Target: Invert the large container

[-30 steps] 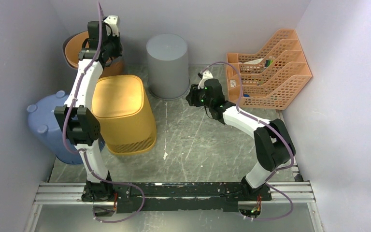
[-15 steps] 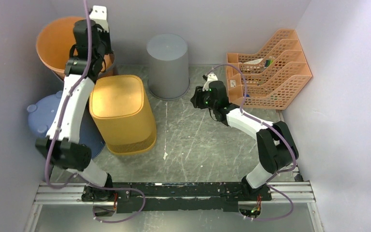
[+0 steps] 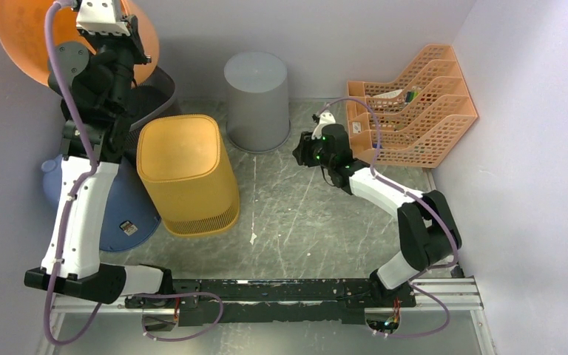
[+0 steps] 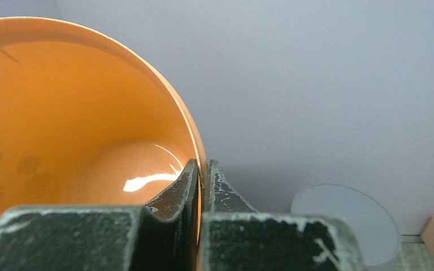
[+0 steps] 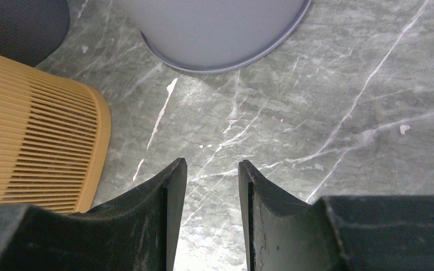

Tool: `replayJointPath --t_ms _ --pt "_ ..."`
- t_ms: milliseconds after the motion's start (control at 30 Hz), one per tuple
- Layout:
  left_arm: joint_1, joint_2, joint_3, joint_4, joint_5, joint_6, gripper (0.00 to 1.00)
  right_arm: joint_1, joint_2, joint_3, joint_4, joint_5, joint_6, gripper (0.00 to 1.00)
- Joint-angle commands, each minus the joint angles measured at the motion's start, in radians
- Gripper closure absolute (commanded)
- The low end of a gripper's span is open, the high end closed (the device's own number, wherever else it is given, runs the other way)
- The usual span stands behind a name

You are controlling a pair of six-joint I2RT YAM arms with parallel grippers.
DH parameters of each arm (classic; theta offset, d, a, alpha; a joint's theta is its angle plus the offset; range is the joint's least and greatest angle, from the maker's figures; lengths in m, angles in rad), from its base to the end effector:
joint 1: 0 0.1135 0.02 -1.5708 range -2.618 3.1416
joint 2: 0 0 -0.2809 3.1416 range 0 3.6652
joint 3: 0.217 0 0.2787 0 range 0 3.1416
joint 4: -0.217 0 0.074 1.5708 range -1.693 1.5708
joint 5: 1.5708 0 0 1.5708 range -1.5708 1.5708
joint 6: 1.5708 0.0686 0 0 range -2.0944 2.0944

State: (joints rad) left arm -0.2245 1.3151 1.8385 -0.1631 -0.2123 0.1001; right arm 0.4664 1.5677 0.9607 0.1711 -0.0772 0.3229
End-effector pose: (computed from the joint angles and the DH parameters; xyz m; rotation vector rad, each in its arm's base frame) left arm 0.2827 -0.0497 0.6230 0.0116 1.2189 0.0199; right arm 0.3602 0.1873 0.2283 -0.1975 2.0439 0.5763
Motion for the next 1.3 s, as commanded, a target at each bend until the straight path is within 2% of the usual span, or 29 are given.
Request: replayJointPath --t_ms 0,133,367,433,600,733,833,967,1100,1267 --pt "-0.006 -0.044 0.091 0.047 0.227 -0.076 0.93 -0.008 -0.076 0.03 -0.033 0.073 -0.023 0.61" --pt "-0.006 -0.065 0.117 -0.001 0.391 -0.158 0.93 -0.032 -0.112 0.095 -0.085 0.138 -0.032 0.61" --pt "-0.006 -0.114 0.124 -0.076 0.645 -0.295 0.93 -0.12 -0.19 0.167 -0.124 0.167 -0.041 0.6" --pt "-0.006 -0.125 0.114 -0.078 0.767 -0.347 0.93 -0.142 -0.213 0.178 -0.13 0.184 -0.045 0.6" --pt "-0.007 -0.155 -0.039 0.139 1.092 -0.587 0.93 -0.195 -0.248 0.238 -0.175 0.213 -0.047 0.6" --pt "-0.006 -0.164 -0.109 0.126 1.114 -0.573 0.93 -0.224 -0.28 0.272 -0.192 0.224 -0.055 0.58" --pt "-0.007 -0.158 -0.163 0.133 1.125 -0.579 0.93 -0.233 -0.294 0.297 -0.205 0.243 -0.068 0.49" --pt "-0.03 -0.138 -0.198 0.076 1.088 -0.534 0.93 -0.241 -0.294 0.324 -0.223 0.24 -0.079 0.49" --pt "-0.096 -0.095 -0.176 -0.028 1.007 -0.424 0.93 -0.243 -0.305 0.305 -0.209 0.235 -0.068 0.49" --pt "-0.248 -0.017 -0.151 -0.152 0.87 -0.297 0.93 -0.247 -0.314 0.278 -0.199 0.225 -0.058 0.49"
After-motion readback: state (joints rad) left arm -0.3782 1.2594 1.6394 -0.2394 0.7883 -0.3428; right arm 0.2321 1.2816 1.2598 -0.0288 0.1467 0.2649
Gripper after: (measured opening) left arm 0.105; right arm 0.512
